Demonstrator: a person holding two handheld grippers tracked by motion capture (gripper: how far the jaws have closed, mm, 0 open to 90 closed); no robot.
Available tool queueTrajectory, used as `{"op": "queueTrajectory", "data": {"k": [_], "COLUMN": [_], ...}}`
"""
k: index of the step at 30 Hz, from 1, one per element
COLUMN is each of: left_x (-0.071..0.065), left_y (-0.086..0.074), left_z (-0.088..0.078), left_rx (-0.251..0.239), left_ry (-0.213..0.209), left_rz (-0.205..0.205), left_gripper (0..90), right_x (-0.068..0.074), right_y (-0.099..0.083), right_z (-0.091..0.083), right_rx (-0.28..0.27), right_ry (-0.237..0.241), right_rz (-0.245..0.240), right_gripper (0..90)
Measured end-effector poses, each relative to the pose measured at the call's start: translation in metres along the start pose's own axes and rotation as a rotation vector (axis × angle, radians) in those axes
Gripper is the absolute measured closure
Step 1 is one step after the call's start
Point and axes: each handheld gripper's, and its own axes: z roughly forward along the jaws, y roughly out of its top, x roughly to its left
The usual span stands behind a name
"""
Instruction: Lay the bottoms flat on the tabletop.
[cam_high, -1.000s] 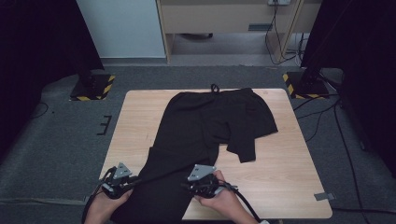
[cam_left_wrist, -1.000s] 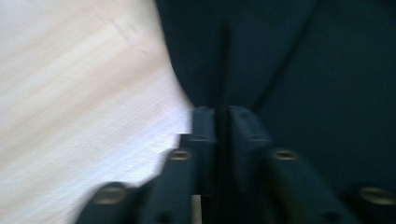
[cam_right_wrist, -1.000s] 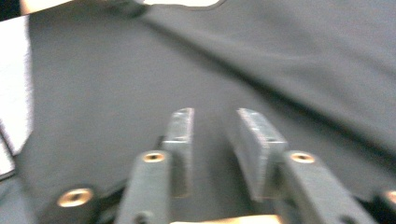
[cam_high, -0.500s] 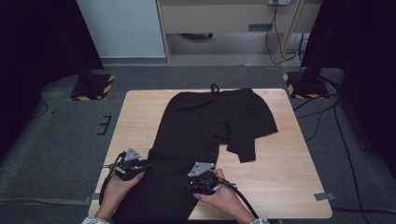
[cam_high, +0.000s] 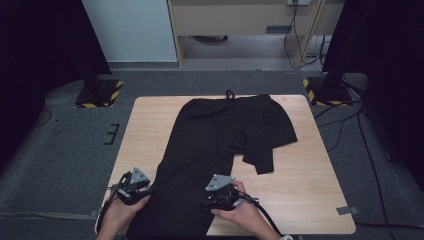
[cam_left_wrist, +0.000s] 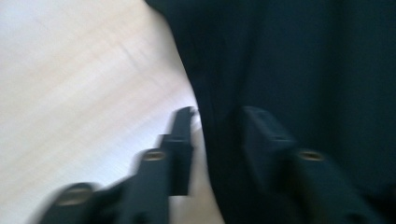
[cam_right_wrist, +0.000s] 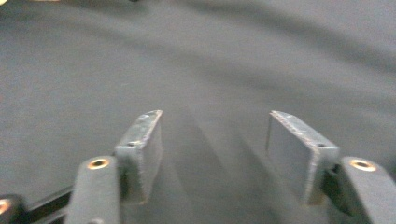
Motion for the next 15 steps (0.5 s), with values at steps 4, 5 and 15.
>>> {"op": "queueTrajectory", "data": {"k": [4,5,15], "left_x": [0.004,0.008,0.010], "left_y": [0.020,0.028,0.043], "left_z": [0.010,0.018,0.043], "left_rx": [-0.060,-0.055,-0.099], "left_ry": [0.033,0.036,0.052], "left_rz": [0.007,-0.006,-0.017], "left_gripper": [42.1,40.5,36.0], "right_x": [-0.021,-0.027,-0.109], "right_y": [-0.004,-0.006,-0.041], "right_z": [-0.020,-0.024,-0.055], "right_rx": [-0.020,-0.020,0.028], "right_ry": [-0.067,-0.086,-0.345], "right_rz": [0.033,0.047,0.239], "right_gripper": [26.9,25.3,26.9]}}
